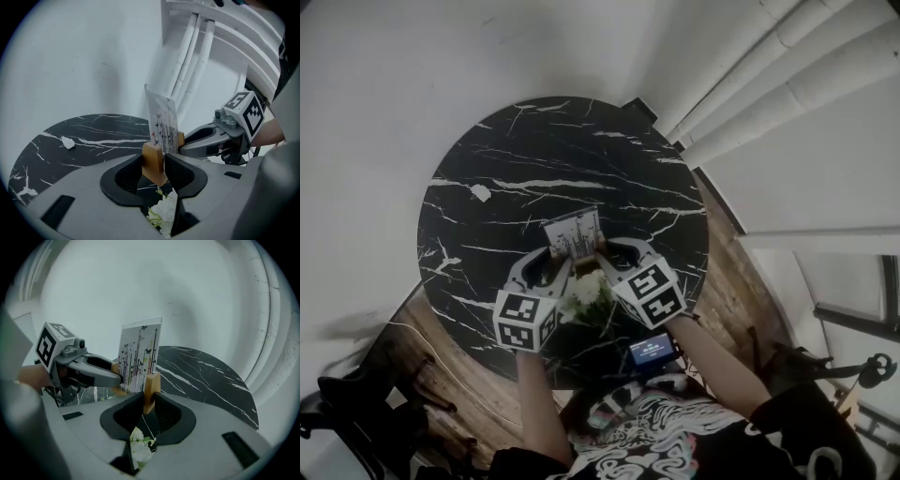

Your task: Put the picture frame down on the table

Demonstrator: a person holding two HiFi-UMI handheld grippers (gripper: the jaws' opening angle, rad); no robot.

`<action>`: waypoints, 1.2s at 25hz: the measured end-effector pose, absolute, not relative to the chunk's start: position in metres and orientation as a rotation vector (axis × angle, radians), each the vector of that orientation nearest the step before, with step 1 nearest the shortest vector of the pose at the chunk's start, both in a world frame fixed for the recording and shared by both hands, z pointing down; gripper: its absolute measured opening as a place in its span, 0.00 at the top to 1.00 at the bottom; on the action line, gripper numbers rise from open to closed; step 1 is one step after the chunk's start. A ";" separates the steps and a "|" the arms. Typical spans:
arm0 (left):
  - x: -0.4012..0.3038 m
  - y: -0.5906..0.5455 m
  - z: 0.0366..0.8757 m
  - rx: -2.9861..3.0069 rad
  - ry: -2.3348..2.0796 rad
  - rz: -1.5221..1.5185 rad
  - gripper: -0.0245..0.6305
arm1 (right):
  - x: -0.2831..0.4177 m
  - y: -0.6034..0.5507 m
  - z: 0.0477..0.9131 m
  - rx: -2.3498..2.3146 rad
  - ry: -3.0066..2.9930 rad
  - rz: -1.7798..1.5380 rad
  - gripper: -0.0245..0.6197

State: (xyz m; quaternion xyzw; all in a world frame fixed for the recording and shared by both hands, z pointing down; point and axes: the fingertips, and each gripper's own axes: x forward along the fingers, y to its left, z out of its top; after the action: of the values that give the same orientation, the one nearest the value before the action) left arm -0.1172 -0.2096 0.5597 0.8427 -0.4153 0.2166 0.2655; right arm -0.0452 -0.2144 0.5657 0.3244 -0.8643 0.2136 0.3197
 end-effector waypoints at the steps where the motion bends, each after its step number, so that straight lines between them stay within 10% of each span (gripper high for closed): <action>1: -0.118 -0.211 0.561 2.276 -1.121 0.589 0.71 | -0.046 -0.215 0.568 0.850 -2.270 0.561 0.84; 30: -0.122 -0.221 0.623 2.208 -1.066 0.721 0.72 | -0.054 -0.229 0.624 0.787 -2.227 0.424 0.84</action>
State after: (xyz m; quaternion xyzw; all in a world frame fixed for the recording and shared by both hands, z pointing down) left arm -0.1221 -0.2206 0.6233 0.8273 -0.3992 0.2699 0.2887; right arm -0.0539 -0.2285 0.6243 0.3056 -0.8648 0.1646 0.3627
